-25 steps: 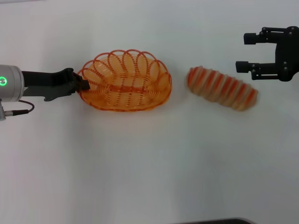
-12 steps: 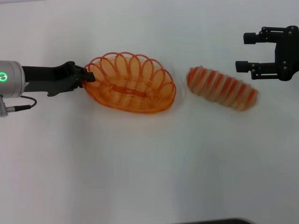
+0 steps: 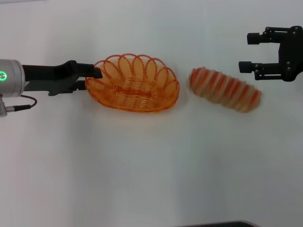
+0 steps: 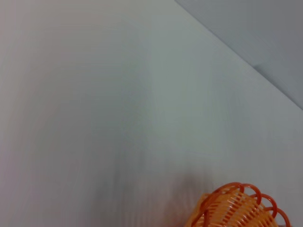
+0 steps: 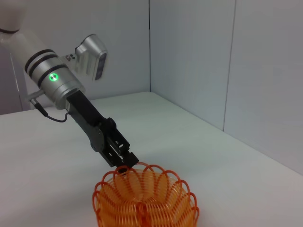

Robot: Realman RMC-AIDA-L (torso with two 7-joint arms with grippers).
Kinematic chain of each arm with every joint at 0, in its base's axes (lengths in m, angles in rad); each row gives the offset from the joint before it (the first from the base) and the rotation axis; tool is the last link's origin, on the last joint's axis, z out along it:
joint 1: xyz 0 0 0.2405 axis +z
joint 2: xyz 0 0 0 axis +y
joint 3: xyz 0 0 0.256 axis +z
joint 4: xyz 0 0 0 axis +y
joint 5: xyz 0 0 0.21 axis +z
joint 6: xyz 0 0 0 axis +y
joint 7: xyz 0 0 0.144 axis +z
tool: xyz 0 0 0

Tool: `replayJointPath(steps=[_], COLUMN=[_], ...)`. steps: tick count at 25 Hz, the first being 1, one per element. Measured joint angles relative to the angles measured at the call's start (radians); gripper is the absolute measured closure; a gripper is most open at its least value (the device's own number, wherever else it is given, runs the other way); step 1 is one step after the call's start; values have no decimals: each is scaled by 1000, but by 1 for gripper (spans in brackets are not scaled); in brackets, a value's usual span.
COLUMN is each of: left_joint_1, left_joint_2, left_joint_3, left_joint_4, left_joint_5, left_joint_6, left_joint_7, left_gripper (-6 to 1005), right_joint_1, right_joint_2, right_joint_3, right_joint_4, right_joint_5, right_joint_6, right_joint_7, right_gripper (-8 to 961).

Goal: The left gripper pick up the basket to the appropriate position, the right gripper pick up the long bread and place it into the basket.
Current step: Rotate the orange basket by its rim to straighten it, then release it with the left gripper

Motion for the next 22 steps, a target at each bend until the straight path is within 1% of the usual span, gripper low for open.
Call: replayJointPath(steps=[5,18,22], left_joint_1=[3,-7,-8], left_joint_2=[0,9,11], left_joint_3=[-1,13,13], left_joint_4=[1,2,18], left_joint_5=[0,10,10], left_joint_6=[1,8,25], left_joint_7=[1,22,59], left_gripper=[398,406,406], right_joint_1=[2,6,6], right_joint_2=[0,1,2], right_joint_3=[0,0,0], right_joint_4=[0,-1,-1], right_joint_5=[1,2,3], right_joint_6=[0,1,1], right_joint_7=[0,0,0], right_gripper=[176,176,176])
